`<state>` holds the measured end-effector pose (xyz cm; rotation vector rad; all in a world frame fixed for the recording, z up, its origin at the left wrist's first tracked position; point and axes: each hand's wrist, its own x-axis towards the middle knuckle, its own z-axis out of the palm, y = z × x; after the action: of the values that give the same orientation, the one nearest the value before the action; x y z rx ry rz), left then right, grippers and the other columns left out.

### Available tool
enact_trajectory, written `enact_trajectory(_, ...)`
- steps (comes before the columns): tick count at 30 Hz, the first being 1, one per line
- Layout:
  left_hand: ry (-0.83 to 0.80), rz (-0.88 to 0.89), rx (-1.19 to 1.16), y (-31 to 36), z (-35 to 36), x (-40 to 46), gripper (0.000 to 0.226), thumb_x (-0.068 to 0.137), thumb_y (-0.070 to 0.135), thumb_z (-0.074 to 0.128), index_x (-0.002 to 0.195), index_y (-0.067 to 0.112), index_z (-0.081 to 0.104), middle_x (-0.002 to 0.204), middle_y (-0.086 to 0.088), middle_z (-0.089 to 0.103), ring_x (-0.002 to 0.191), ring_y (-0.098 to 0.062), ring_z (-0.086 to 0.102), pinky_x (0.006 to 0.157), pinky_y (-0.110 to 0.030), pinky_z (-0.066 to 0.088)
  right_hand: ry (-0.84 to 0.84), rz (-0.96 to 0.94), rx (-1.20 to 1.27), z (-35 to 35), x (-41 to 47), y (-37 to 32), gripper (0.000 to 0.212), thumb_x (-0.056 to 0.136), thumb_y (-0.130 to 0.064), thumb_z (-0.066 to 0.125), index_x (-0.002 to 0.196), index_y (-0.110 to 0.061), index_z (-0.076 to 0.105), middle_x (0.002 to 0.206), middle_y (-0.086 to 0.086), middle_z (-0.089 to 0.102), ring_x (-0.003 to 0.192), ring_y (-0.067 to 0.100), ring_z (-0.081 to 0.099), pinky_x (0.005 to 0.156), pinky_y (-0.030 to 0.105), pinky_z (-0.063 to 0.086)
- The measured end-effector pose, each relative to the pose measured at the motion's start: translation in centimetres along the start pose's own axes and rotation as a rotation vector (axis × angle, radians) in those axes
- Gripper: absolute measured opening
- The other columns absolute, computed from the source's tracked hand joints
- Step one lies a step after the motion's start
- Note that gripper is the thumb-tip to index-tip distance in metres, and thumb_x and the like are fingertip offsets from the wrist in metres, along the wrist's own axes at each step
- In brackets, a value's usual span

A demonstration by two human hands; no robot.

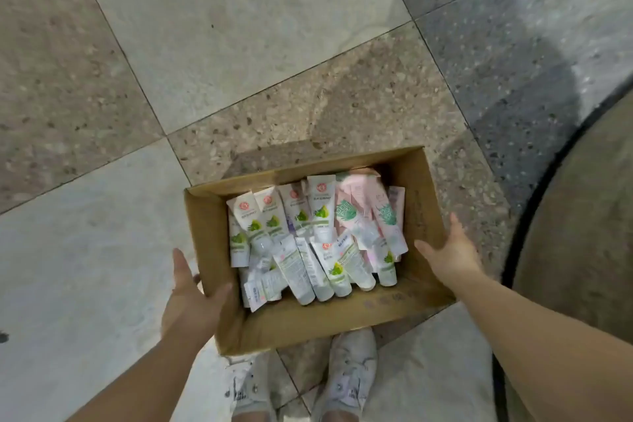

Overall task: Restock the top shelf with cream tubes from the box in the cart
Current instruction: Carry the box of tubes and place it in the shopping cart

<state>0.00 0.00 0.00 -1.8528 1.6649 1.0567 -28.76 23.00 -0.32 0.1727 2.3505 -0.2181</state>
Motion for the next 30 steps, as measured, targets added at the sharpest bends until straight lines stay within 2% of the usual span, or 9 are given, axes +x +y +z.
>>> enact_trajectory(2,-0.038,-0.031,-0.059,-0.6,0.9,0.7,0.101,0.086,0.034,0.071,0.152,0.040,-0.006,0.132,-0.010,0.058,0.107,-0.037,0.060,0.074,-0.036,0.046,0.013,0.022,0.011,0.7,0.8,0.2,0.086,0.088,-0.035,0.069,0.155,-0.026,0.017,0.148,0.008,0.046,0.133,0.032,0.045,0.106,0.044,0.040)
enact_trajectory(4,-0.081,-0.060,-0.049,-1.5,1.7,1.6,0.089,0.087,0.033,0.068,0.153,0.035,0.008,0.120,-0.008,0.062,0.093,-0.033,0.059,0.075,-0.038,0.048,0.007,0.017,0.018,1.2,1.6,0.7,0.071,0.091,-0.035,0.065,0.151,-0.023,0.031,0.139,0.008,0.055,0.125,0.032,0.052,0.100,0.041,0.044)
enact_trajectory(6,-0.067,-0.051,0.001,-1.9,2.4,2.1,0.071,0.090,0.032,0.063,0.150,0.024,0.025,0.122,-0.012,0.062,0.095,-0.034,0.058,0.081,-0.042,0.050,0.024,-0.013,-0.002,1.6,2.1,0.9,0.054,0.095,-0.035,0.059,0.144,-0.019,0.044,0.125,0.009,0.064,0.112,0.032,0.058,0.090,0.037,0.047)
enact_trajectory(8,-0.051,-0.031,0.023,-1.7,2.4,2.2,0.058,0.092,0.028,0.060,0.144,0.018,0.036,0.124,-0.015,0.061,0.100,-0.037,0.057,0.080,-0.041,0.048,0.060,-0.053,-0.014,1.4,1.9,0.9,0.045,0.097,-0.034,0.055,0.138,-0.017,0.051,0.117,0.010,0.066,0.106,0.032,0.060,0.083,0.035,0.047)
enact_trajectory(11,-0.051,0.012,0.060,-1.2,0.8,2.0,0.052,0.091,0.026,0.060,0.140,0.018,0.042,0.121,-0.015,0.062,0.093,-0.033,0.055,0.080,-0.041,0.048,0.086,-0.081,-0.039,0.6,0.4,1.0,0.038,0.097,-0.035,0.053,0.133,-0.022,0.055,0.111,0.006,0.068,0.101,0.030,0.062,0.075,0.031,0.043)
enact_trajectory(15,-0.053,0.056,0.100,0.8,-3.4,-0.6,0.048,0.092,0.026,0.059,0.137,0.019,0.044,0.114,-0.011,0.062,0.089,-0.031,0.054,0.079,-0.040,0.049,0.096,-0.098,0.004,-2.2,-3.3,0.9,0.032,0.096,-0.034,0.054,0.125,-0.021,0.060,0.098,0.003,0.067,0.095,0.028,0.062,0.078,0.033,0.048)
enact_trajectory(21,-0.006,0.144,0.135,5.8,-12.3,-6.7,0.050,0.090,0.032,0.061,0.135,0.018,0.046,0.117,-0.012,0.063,0.095,-0.035,0.060,0.081,-0.043,0.053,0.134,-0.168,0.064,-11.1,-10.1,-2.4,0.029,0.097,-0.035,0.052,0.121,-0.022,0.060,0.100,0.002,0.068,0.094,0.026,0.062,0.077,0.034,0.050)
enact_trajectory(26,0.038,0.235,0.141,12.4,-21.0,-13.3,0.044,0.089,0.032,0.060,0.128,0.014,0.047,0.106,-0.010,0.062,0.089,-0.032,0.060,0.075,-0.039,0.052,0.211,-0.205,0.107,-21.4,-16.6,-6.4,0.024,0.096,-0.036,0.053,0.113,-0.022,0.062,0.097,0.005,0.067,0.090,0.028,0.062,0.074,0.035,0.049)
enact_trajectory(30,0.038,0.348,0.154,18.6,-29.6,-20.0,0.045,0.088,0.030,0.060,0.130,0.016,0.047,0.116,-0.013,0.063,0.097,-0.033,0.062,0.081,-0.040,0.053,0.254,-0.245,0.138,-30.6,-23.1,-9.4,0.020,0.094,-0.037,0.052,0.104,-0.022,0.061,0.096,0.007,0.065,0.087,0.029,0.059,0.072,0.034,0.046)
